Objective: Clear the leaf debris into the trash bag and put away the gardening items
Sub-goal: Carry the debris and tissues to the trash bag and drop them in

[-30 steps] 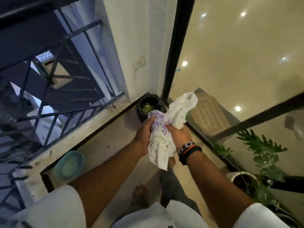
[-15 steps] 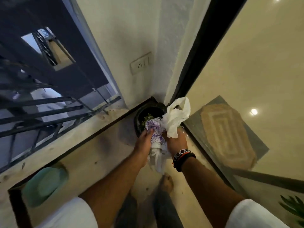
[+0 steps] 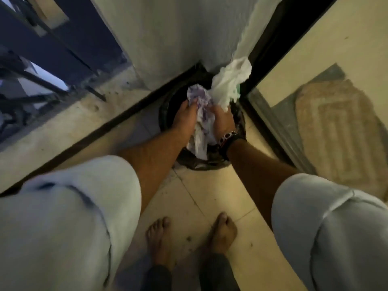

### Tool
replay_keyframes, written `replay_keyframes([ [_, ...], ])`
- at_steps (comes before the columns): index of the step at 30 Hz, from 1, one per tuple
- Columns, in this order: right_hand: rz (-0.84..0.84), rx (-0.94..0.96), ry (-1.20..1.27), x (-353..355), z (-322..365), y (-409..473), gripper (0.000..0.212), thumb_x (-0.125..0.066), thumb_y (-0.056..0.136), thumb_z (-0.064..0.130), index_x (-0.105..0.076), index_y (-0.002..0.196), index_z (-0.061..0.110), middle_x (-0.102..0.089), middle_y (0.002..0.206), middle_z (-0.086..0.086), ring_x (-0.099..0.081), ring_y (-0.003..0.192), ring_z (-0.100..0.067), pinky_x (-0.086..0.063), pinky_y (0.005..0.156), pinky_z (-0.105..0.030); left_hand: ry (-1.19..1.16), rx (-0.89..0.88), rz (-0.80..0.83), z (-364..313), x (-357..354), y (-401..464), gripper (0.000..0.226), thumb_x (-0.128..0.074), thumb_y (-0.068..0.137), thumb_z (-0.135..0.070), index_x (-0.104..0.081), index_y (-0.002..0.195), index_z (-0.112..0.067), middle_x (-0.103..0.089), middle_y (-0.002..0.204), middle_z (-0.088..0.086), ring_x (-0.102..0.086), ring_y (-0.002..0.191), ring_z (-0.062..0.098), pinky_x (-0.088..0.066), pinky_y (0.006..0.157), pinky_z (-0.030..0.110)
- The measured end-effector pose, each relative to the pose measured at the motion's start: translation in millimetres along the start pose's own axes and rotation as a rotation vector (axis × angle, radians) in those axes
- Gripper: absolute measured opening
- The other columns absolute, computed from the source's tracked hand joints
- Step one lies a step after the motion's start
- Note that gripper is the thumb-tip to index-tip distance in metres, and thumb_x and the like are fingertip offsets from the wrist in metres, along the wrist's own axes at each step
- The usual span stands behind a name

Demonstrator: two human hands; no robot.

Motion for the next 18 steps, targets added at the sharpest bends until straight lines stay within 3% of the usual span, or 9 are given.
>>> replay_keyframes([
  [2,-0.102,0.073,-0.069,10.2,-5.2,13.8,0.068,-0.06,0.076,0.037,-0.038,0.139,0.022,-0.052,0.137,-0.01,-0.05,0.122,-0.03,-0.04,0.106,-0.043,0.066,0.02,-0.038,8.1,4.4,11.1,0.057,-0.045,0.088,-0.053,-0.06,0.13,-0.017,-0.065,0.124,0.012,-0.063,0.11,0.03,-0.049,0.102,0.044],
  [4,-0.222,0.271,-0.378,20.3,8.9,12.9,0.073,-0.055,0.078,0.037,-0.033,0.146,0.023,-0.045,0.144,-0.01,-0.044,0.129,-0.028,-0.037,0.109,-0.042,0.141,-0.016,-0.09,1.3,10.5,8.8,0.046,-0.046,0.096,-0.043,-0.058,0.132,-0.017,-0.064,0.126,0.008,-0.061,0.11,0.025,-0.049,0.099,0.035],
  [6,-0.292,0.546,-0.826,16.3,29.6,4.3,0.06,-0.051,0.082,0.028,-0.046,0.141,0.021,-0.046,0.142,-0.013,-0.043,0.129,-0.03,-0.036,0.108,-0.038,0.181,-0.085,-0.165,-16.6,17.7,-4.0,0.041,-0.049,0.1,-0.03,-0.053,0.138,-0.016,-0.061,0.132,0.005,-0.058,0.115,0.021,-0.044,0.096,0.027],
  [8,-0.274,0.717,-1.173,-2.9,41.2,0.4,0.04,-0.049,0.083,0.023,-0.066,0.119,0.021,-0.058,0.125,-0.012,-0.052,0.115,-0.036,-0.043,0.095,-0.038,0.26,-0.16,-0.218,-29.9,22.4,-12.0,0.045,-0.05,0.1,-0.018,-0.046,0.145,-0.014,-0.056,0.139,0.002,-0.052,0.124,0.018,-0.037,0.097,0.02],
  [10,0.01,0.621,-1.42,-32.5,26.3,15.4,0.032,-0.049,0.088,0.02,-0.07,0.111,0.019,-0.063,0.114,-0.013,-0.058,0.107,-0.038,-0.047,0.085,-0.039,0.324,-0.204,-0.204,-39.5,19.5,-24.0,0.044,-0.048,0.099,-0.009,-0.05,0.143,-0.015,-0.056,0.134,-0.005,-0.051,0.121,0.012,-0.033,0.092,0.014],
  [12,0.417,0.281,-1.669,-48.3,-22.3,25.9,0.035,-0.045,0.095,0.02,-0.06,0.126,0.013,-0.057,0.128,-0.017,-0.054,0.119,-0.037,-0.046,0.094,-0.04,0.378,-0.178,-0.12,-39.2,10.5,-28.9,0.041,-0.048,0.098,-0.009,-0.057,0.136,-0.017,-0.061,0.129,-0.001,-0.054,0.119,0.016,-0.037,0.091,0.02],
  [13,0.51,0.15,-1.691,-46.1,-35.0,25.0,0.039,-0.044,0.097,0.022,-0.052,0.134,0.012,-0.05,0.139,-0.017,-0.047,0.128,-0.035,-0.042,0.102,-0.04,0.377,-0.147,-0.081,-35.8,7.5,-32.3,0.038,-0.049,0.097,-0.011,-0.059,0.133,-0.018,-0.063,0.128,0.001,-0.056,0.118,0.019,-0.039,0.091,0.023],
  [15,0.493,0.098,-1.562,-38.1,-24.1,19.5,0.052,-0.05,0.094,0.021,-0.04,0.144,0.011,-0.038,0.151,-0.016,-0.037,0.138,-0.032,-0.034,0.112,-0.037,0.311,-0.091,-0.064,-29.4,12.0,-44.2,0.036,-0.053,0.095,-0.019,-0.061,0.13,-0.019,-0.065,0.126,0.003,-0.059,0.115,0.021,-0.045,0.097,0.029],
  [18,0.24,0.101,-1.21,-7.3,24.6,-16.5,0.049,-0.05,0.093,0.022,-0.046,0.141,0.011,-0.048,0.143,-0.015,-0.045,0.132,-0.032,-0.037,0.107,-0.034,0.179,-0.017,-0.065,-19.8,25.3,-71.3,0.045,-0.051,0.085,-0.029,-0.062,0.124,-0.009,-0.067,0.119,0.012,-0.062,0.112,0.031,-0.05,0.101,0.045],
])
Point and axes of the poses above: each hand's wrist, its own y-axis towards the middle knuckle, its own x-axis out of the back of the hand, z = x × y, the point moved 10 cm from there along y, towards the middle knuckle
